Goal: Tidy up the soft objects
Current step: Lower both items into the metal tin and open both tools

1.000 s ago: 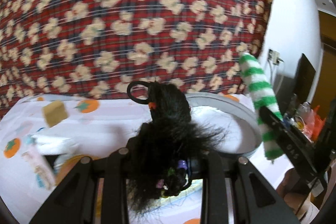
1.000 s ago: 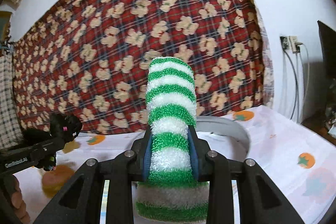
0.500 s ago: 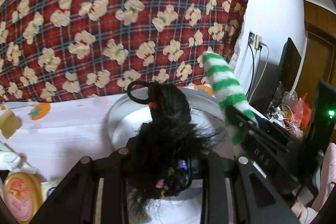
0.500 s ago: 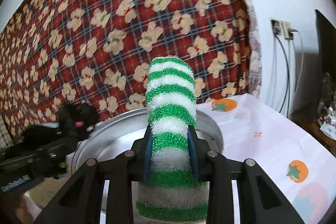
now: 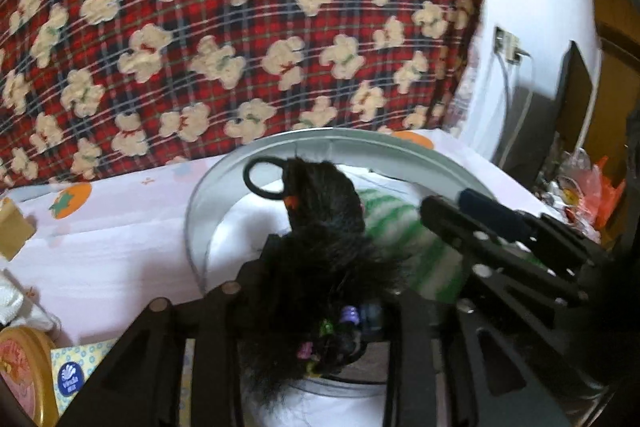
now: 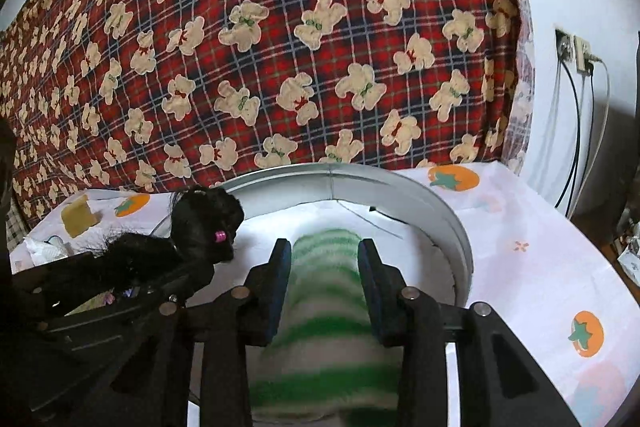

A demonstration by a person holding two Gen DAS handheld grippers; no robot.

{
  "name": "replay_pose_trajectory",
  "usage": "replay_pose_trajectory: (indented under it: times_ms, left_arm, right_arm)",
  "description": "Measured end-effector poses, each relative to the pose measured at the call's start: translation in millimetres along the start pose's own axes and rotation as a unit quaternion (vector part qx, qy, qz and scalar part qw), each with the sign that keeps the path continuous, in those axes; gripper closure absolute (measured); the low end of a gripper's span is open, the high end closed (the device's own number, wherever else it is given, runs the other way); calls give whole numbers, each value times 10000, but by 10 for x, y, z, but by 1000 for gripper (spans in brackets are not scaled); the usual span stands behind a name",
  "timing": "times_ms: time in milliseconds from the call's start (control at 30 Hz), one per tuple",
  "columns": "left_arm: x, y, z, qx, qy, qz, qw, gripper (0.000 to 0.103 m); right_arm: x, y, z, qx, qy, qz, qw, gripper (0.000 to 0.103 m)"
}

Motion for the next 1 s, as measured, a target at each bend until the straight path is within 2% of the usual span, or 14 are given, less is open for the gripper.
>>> replay_pose_trajectory:
  times_ms: [33,100,167,233,267,367,467,567,600,767,1000]
  left_arm:
    - [-7,-3,-21,17,15,-26,10000,63]
    - [-10,28,-43,89,0,17,10000,46]
    - [-8,102,-72,242,44,147,9996,14]
    - [4,197,-104,291,107,354,9989,0]
    - [7,267,-118,286,123,526,9981,0]
    - [5,435,-134,359,99,902,9952,0]
    - [-25,551,-145,505,94,1143,9921,0]
    - [-47,667,-170,619,80,1408,9881,0]
    - [-54,677,-172,644,68,1438,9875,0]
    - [-81,582,-188,746,61,1232,9896,0]
    - [-209,815,-321,858,156,1353,9870,0]
  right_arm:
    - [-4,-7,8,-30,-34,-30,10000,59]
    - [-4,22,45,-49,-153,19,9999,55]
    - [14,104,108,-87,-341,227,9991,52]
    - [35,227,229,-116,-646,564,9962,33]
    - [44,272,275,-117,-763,702,9945,21]
    - [51,426,369,-204,-1016,1137,9881,20]
    - [71,458,366,-353,-993,1214,9870,20]
    - [84,449,325,-159,-933,1202,9882,20]
    - [91,412,275,-69,-839,1135,9900,20]
    - [30,202,116,-208,-391,609,9972,20]
    - [-31,599,25,-492,-246,1515,9869,20]
Point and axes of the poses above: each gripper's, at about its wrist camera, not at the fingertips, and y roughly against the way its jaws point, z to its right, x to its top, the point moved 1 cm from there along -y, roughly the way its jaws point, and after that the axes turned 1 degree about -z, right-handed, at the moved point
